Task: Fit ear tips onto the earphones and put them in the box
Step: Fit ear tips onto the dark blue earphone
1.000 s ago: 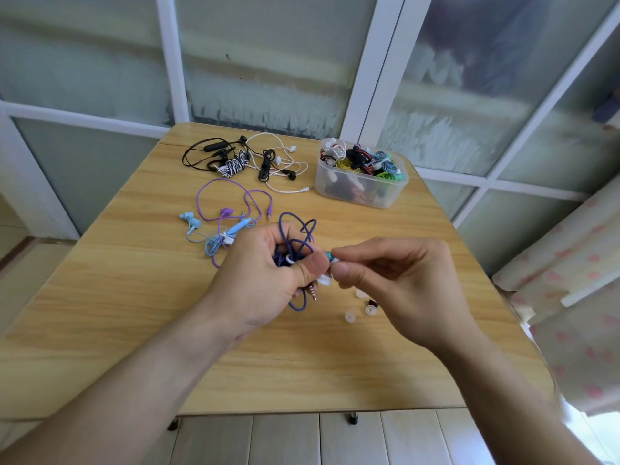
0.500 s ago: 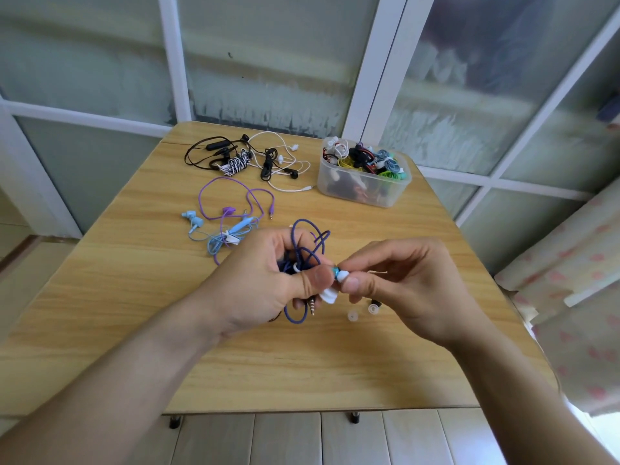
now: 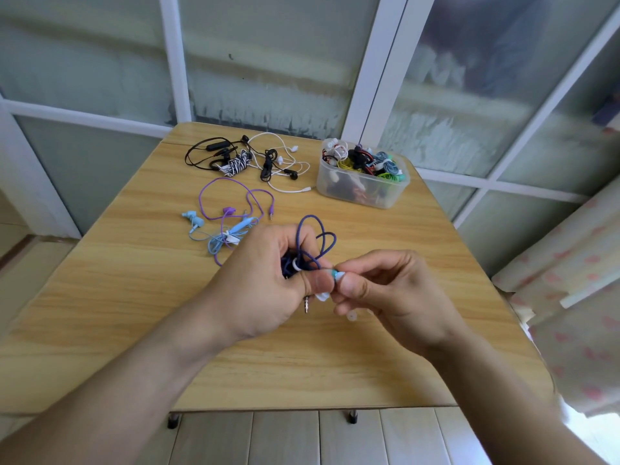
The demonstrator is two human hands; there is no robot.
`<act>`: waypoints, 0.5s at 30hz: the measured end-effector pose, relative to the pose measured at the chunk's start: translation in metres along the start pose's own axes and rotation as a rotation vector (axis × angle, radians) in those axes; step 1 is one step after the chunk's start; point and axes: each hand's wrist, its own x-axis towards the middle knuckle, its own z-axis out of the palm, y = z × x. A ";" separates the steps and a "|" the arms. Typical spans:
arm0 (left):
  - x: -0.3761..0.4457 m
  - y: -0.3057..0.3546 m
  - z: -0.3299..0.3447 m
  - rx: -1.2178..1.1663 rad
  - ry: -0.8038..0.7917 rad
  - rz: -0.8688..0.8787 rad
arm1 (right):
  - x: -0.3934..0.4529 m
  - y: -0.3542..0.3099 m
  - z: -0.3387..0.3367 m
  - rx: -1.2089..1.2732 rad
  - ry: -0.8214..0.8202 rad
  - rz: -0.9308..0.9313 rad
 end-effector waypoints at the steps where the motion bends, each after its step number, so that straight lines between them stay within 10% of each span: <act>1: 0.000 0.000 0.000 0.015 0.030 0.025 | 0.001 0.003 0.002 0.095 -0.009 0.032; 5: -0.001 0.000 0.002 0.011 0.115 0.103 | 0.005 0.007 0.004 0.137 0.000 -0.032; 15: -0.002 0.001 0.006 -0.289 0.161 -0.145 | 0.004 -0.006 0.004 -0.646 0.122 -0.632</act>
